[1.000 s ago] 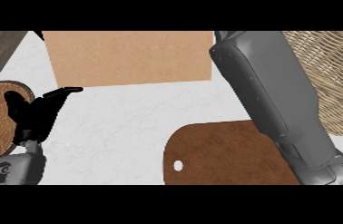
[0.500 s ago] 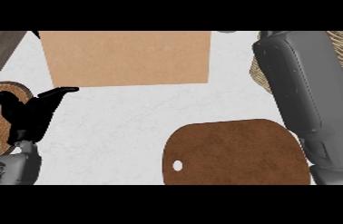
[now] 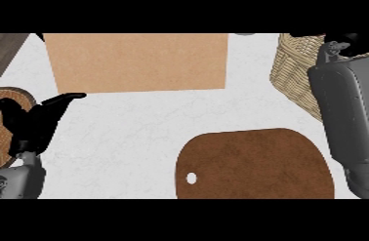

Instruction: Pick the tomato from the cutting board and place it in the basket

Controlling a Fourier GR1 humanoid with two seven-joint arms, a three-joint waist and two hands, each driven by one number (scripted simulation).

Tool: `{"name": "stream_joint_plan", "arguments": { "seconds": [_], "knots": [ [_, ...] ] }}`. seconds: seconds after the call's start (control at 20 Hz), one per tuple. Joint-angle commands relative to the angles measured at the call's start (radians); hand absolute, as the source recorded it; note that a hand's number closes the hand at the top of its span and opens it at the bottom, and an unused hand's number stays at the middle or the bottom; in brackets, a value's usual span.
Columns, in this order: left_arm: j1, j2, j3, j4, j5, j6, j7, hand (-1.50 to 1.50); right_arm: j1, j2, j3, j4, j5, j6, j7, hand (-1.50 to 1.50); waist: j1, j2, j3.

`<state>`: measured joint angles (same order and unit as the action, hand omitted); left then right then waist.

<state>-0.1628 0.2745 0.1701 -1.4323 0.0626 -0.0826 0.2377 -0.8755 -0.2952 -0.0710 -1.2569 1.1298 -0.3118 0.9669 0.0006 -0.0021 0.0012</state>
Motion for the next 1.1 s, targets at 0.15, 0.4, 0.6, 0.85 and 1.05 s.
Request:
{"name": "stream_joint_plan", "arguments": {
  "seconds": [0.15,0.4,0.6,0.85,1.05],
  "knots": [
    [-0.038,-0.021,-0.013,-0.010,-0.026,0.033,0.014,0.00,0.062,-0.027,-0.084,0.066,0.116,-0.201,0.063,1.50,0.001,0.006,-0.002],
    [-0.052,0.002,0.015,0.037,-0.012,-0.003,0.003,0.00,0.133,-0.038,-0.157,0.091,-0.042,-0.203,-0.082,-1.50,0.002,0.004,-0.001],
    [-0.140,-0.019,0.011,0.121,-0.023,0.015,0.001,0.00,0.124,-0.038,-0.156,0.151,-0.080,-0.264,-0.189,-1.50,-0.001,0.006,-0.001],
    [-0.047,-0.023,0.017,0.028,-0.002,-0.006,0.000,0.00,0.178,-0.068,-0.200,0.021,-0.164,-0.272,-0.224,-1.50,-0.005,0.001,-0.001],
    [-0.035,0.009,0.039,0.019,0.009,-0.024,0.017,0.00,0.140,-0.068,-0.300,-0.034,-0.190,-0.401,-0.167,-1.50,-0.015,-0.002,-0.001]
  ]
}}
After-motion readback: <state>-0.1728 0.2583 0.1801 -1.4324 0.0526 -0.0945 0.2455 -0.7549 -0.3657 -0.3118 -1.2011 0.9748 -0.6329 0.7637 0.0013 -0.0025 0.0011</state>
